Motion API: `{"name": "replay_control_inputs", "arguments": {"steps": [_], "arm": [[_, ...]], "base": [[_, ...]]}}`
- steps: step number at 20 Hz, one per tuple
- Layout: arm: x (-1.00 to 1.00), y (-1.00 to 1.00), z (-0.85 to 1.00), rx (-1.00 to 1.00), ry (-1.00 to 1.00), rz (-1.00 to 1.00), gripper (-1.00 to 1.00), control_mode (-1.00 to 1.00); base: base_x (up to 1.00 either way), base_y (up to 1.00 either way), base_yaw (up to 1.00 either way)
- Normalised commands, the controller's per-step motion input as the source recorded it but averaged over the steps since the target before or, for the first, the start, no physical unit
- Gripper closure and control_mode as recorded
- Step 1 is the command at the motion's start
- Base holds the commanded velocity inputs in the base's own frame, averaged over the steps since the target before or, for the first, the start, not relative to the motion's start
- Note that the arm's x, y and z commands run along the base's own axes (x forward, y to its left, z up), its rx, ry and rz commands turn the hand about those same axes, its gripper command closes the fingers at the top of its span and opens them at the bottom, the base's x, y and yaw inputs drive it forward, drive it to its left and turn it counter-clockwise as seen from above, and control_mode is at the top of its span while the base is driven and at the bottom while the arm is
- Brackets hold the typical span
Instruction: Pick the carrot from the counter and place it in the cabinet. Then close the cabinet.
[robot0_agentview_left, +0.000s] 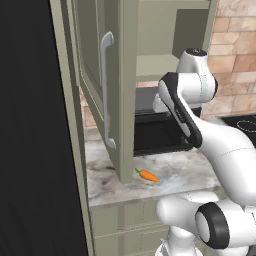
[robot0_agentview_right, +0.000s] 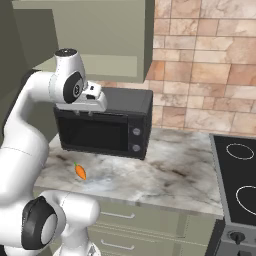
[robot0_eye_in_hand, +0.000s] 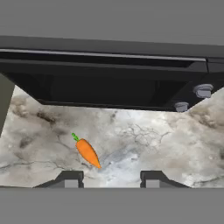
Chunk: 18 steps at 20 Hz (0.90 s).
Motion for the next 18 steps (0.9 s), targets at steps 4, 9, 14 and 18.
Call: {"name": "replay_control_inputs", "arguments": {"steps": [4, 9, 14, 18], "arm": [[-0.11, 0.00, -0.15, 0.00, 0.05, 0.00, -1.00, -1.00], [-0.30, 0.31, -0.58, 0.00, 0.11, 0.07, -1.00, -1.00], [-0.27, 0.35, -0.69, 0.00, 0.02, 0.24, -1.00, -1.00], [-0.04, 0.19, -0.61, 0.00, 0.06, 0.29, -1.00, -1.00]], "base": [[0.00, 0.00, 0.00], [0.00, 0.00, 0.00], [0.00, 0.00, 0.00], [0.00, 0.00, 0.00]]}}
